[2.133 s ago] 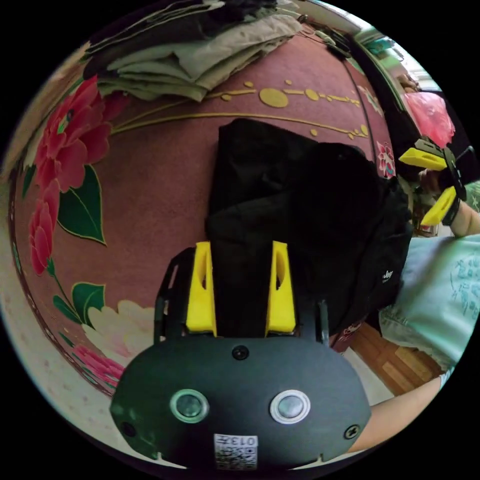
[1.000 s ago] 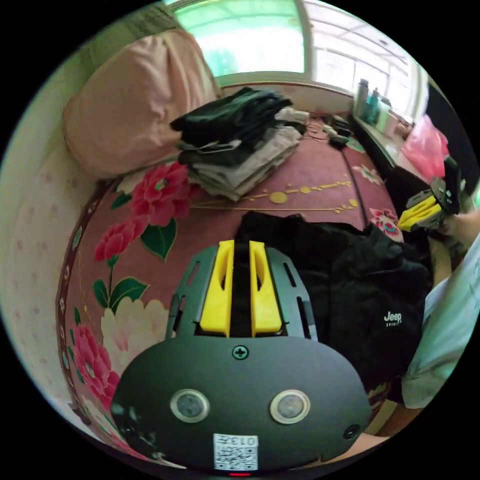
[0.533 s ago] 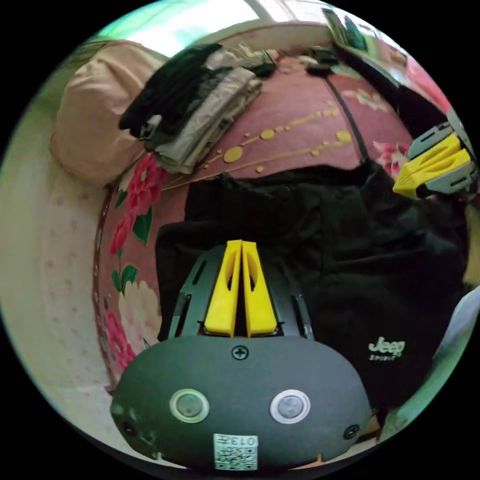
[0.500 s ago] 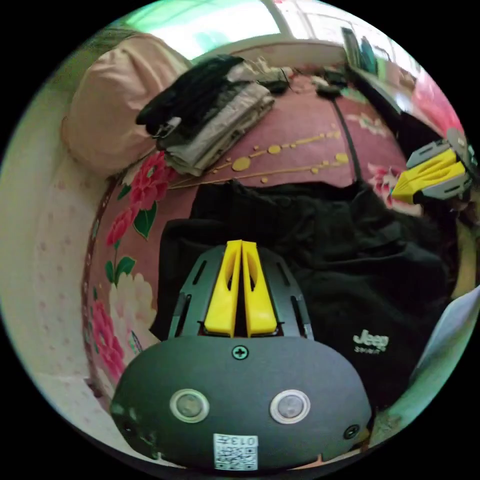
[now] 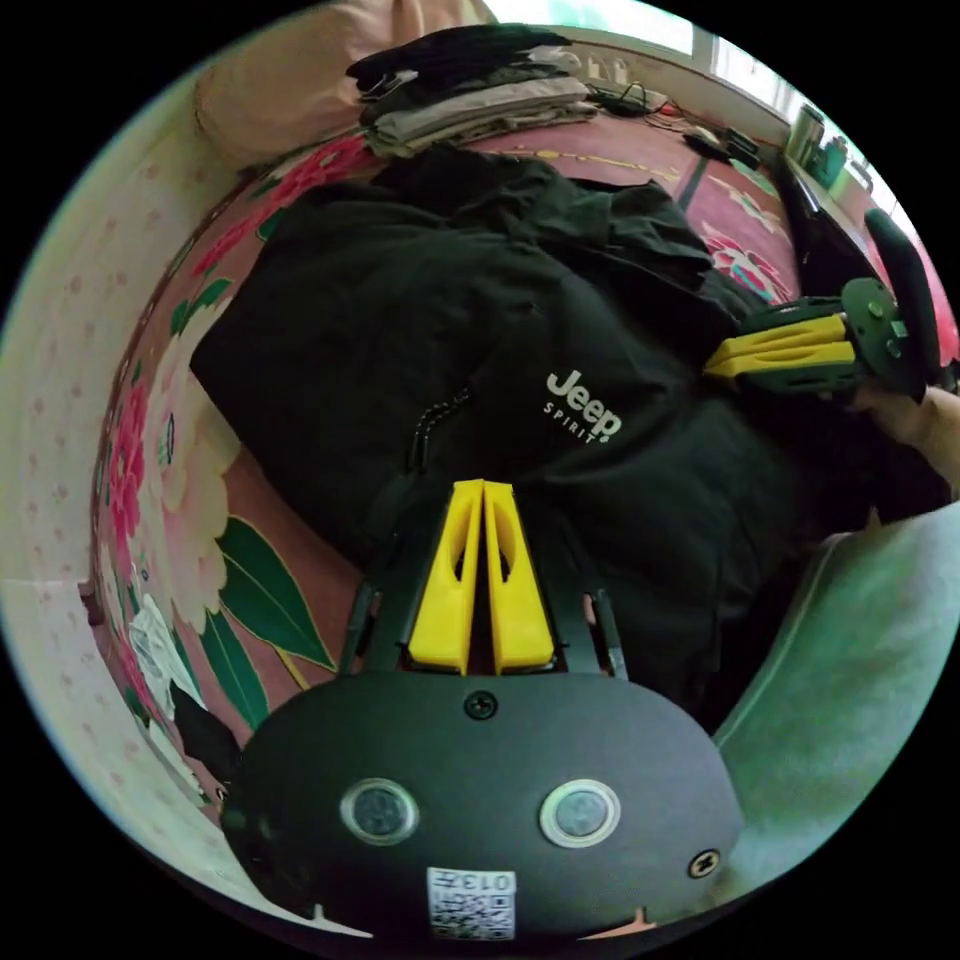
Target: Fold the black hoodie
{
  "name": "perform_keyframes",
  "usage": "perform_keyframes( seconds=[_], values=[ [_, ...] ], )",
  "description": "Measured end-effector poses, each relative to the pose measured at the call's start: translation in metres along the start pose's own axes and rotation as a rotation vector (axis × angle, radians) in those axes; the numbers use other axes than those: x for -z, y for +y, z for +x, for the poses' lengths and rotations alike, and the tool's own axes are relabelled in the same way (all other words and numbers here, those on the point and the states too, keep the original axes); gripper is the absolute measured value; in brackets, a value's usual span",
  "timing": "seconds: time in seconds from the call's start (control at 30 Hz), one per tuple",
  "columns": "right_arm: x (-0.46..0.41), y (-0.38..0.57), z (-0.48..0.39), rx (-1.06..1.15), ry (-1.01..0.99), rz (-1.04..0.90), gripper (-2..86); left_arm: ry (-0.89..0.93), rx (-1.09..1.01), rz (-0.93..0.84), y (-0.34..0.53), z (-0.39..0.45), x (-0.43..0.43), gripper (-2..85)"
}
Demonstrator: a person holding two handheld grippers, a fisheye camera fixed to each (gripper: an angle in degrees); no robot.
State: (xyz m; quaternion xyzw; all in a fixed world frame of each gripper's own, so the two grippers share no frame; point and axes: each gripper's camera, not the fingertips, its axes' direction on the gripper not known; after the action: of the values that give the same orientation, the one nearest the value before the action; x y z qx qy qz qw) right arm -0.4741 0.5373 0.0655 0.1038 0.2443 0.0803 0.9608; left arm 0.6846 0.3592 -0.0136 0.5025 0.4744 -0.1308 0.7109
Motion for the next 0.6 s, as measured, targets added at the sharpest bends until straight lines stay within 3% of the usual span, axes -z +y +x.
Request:
perform_keyframes(
  seconds=[0.13,0.2,0.37,0.6],
  values=[
    [0.047,0.026,0.022,-0.136,-0.1,0.082,1.8,0.014,0.03,0.079,0.032,-0.04,0.059,1.2],
    [0.062,0.053,0.03,-0.223,-0.057,0.098,3.7,0.106,0.113,0.106,0.063,-0.066,0.077,3.6],
    [0.071,0.165,0.067,-0.582,-0.121,0.137,12.3,0.474,0.331,0.087,0.149,-0.116,0.083,12.7],
    [0.028,0.239,0.098,-0.792,-0.298,0.22,16.2,0.896,0.544,0.119,0.179,-0.167,0.062,17.1]
  ],
)
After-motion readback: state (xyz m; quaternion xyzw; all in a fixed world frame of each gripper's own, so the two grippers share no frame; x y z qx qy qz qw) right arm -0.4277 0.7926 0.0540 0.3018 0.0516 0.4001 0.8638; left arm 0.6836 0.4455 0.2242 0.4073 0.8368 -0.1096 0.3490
